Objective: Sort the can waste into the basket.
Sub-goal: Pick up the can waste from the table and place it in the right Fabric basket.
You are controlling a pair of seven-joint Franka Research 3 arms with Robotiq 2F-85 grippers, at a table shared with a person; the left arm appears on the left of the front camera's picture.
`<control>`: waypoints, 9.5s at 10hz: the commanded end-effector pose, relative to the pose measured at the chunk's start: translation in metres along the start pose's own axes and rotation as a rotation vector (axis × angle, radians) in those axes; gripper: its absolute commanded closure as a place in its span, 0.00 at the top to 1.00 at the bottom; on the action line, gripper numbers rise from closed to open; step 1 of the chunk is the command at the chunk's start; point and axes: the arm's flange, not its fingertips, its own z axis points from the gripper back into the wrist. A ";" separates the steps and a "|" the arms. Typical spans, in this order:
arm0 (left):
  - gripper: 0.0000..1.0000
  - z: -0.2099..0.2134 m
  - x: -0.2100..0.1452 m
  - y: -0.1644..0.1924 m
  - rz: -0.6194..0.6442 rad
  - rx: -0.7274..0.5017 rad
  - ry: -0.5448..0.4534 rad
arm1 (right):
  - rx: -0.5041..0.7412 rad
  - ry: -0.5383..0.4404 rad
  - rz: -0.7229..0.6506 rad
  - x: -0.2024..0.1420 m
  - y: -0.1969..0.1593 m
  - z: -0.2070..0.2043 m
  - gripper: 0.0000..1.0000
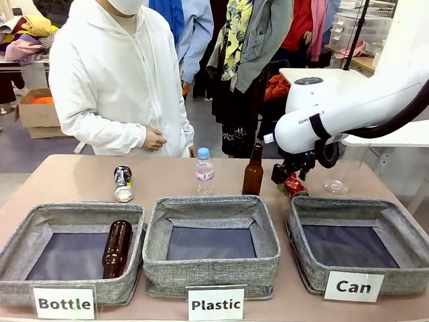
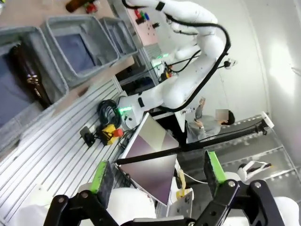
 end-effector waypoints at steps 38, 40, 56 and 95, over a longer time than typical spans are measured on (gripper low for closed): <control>1.00 -0.020 0.024 0.028 0.071 0.075 0.096 | 0.113 -0.076 1.155 -0.263 -0.024 0.157 0.00; 1.00 -0.020 0.024 0.028 0.071 0.075 0.096 | 0.135 -0.068 1.152 -0.257 -0.024 0.157 0.00; 1.00 -0.020 0.024 0.028 0.071 0.075 0.096 | 1.024 -0.490 -0.158 -0.257 -0.046 0.188 1.00; 1.00 -0.203 0.270 0.026 0.218 0.974 -0.252 | 1.186 -0.281 -0.163 -0.260 -0.093 0.167 1.00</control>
